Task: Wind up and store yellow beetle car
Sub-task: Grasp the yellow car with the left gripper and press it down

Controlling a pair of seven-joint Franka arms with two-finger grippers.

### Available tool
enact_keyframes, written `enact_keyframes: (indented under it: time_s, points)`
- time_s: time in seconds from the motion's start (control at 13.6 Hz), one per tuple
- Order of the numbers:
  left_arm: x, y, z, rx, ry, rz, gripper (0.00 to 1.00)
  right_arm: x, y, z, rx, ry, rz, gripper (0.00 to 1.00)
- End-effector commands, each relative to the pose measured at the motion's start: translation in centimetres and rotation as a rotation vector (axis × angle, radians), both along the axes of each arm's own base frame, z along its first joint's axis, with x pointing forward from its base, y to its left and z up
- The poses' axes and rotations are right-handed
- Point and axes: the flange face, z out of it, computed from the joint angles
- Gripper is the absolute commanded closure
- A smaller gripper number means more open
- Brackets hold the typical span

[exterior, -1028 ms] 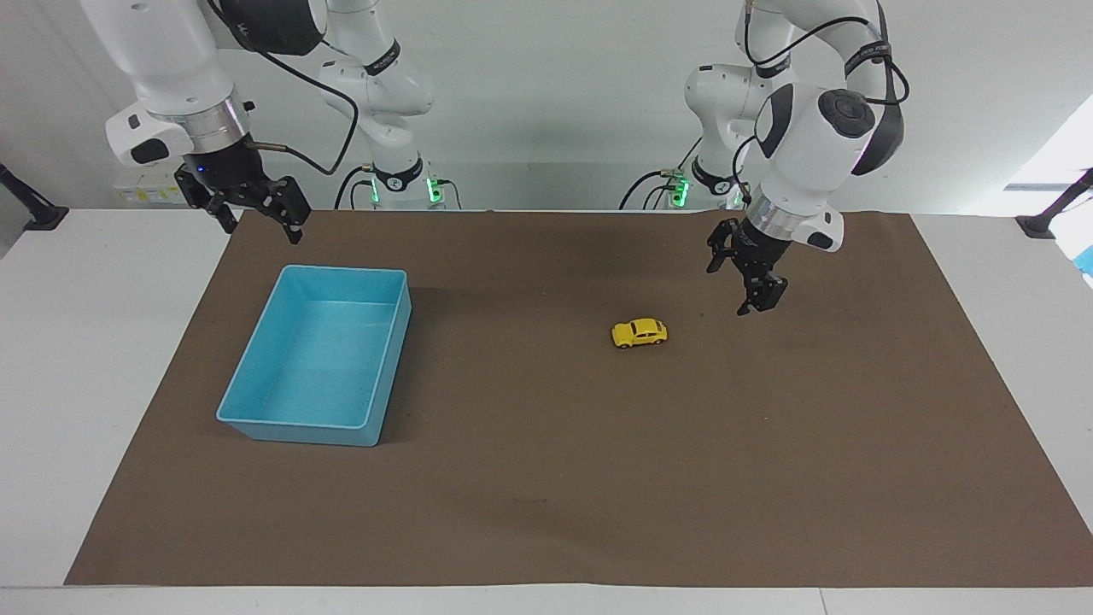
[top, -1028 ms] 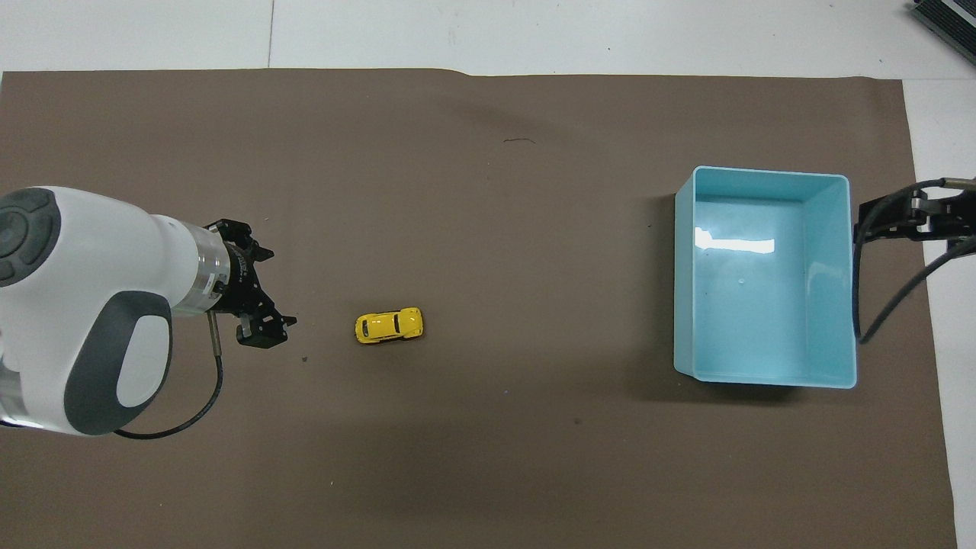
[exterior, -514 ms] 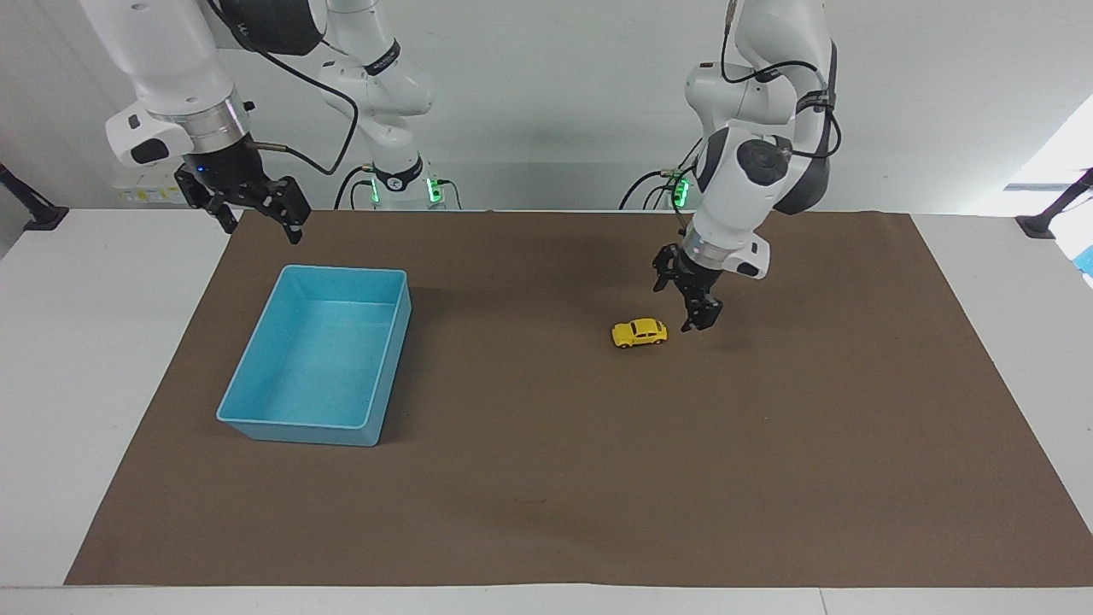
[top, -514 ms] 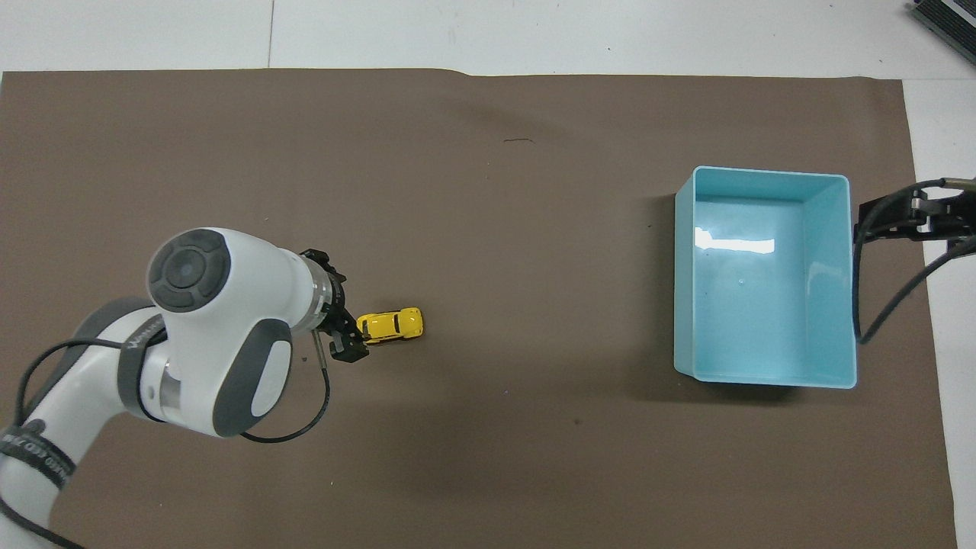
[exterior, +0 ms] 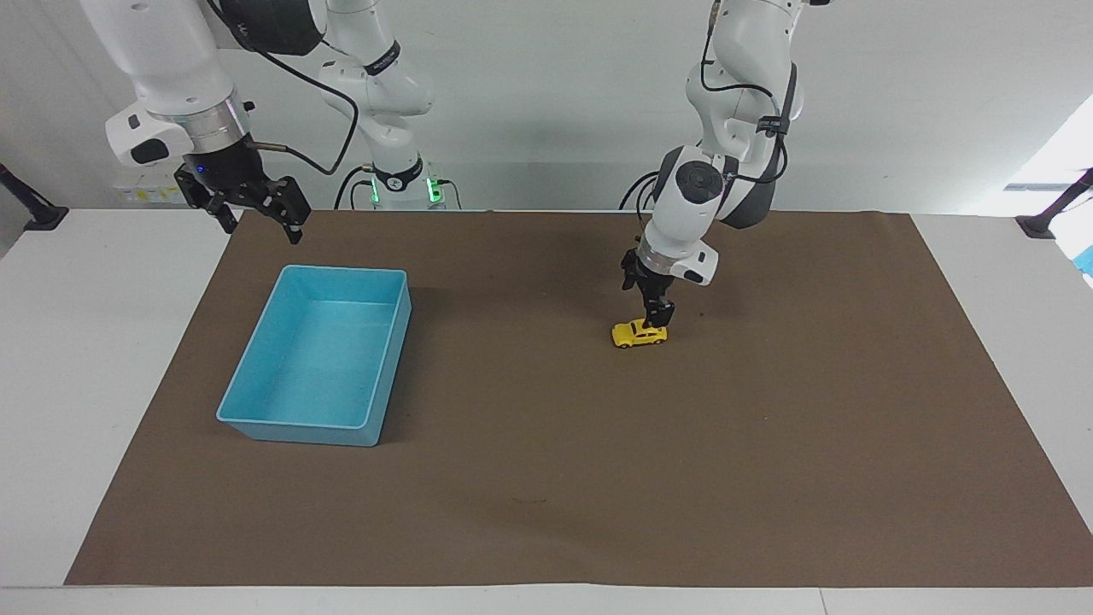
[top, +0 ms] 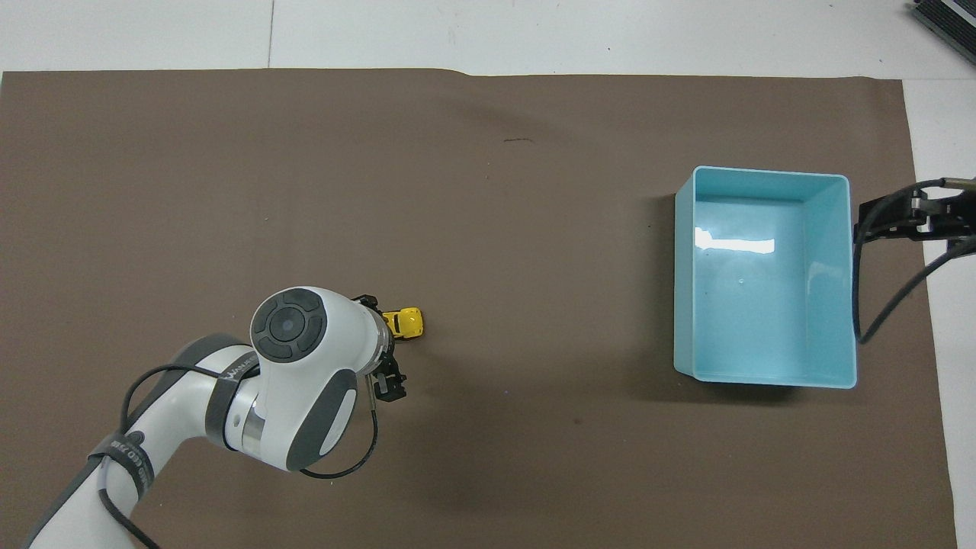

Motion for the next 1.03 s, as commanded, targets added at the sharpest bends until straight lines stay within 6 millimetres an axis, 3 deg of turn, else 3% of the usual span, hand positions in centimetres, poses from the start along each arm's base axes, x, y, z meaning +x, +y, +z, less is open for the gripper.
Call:
enact_keyframes:
  time_s: [0.0, 0.29, 0.44, 0.88, 0.95]
  points:
    - [-0.8, 0.3, -0.1, -0.011, -0.019, -0.016, 0.00, -0.5, -0.1, 0.1, 0.009, -0.015, -0.001, 0.00]
    - [0.6, 1.1, -0.2, -0.030, -0.065, 0.021, 0.00, -0.5, -0.1, 0.1, 0.009, -0.016, -0.001, 0.00]
    - [2.5, 2.8, -0.1, -0.033, -0.075, 0.067, 0.00, -0.5, -0.1, 0.1, 0.009, -0.015, -0.001, 0.00]
    - [2.4, 1.6, 0.0, -0.043, -0.112, 0.041, 0.00, -0.5, -0.2, 0.1, 0.009, -0.016, -0.003, 0.00]
    - [2.2, 1.0, 0.1, -0.049, -0.121, 0.027, 0.04, -0.5, -0.1, 0.1, 0.011, -0.016, -0.001, 0.00]
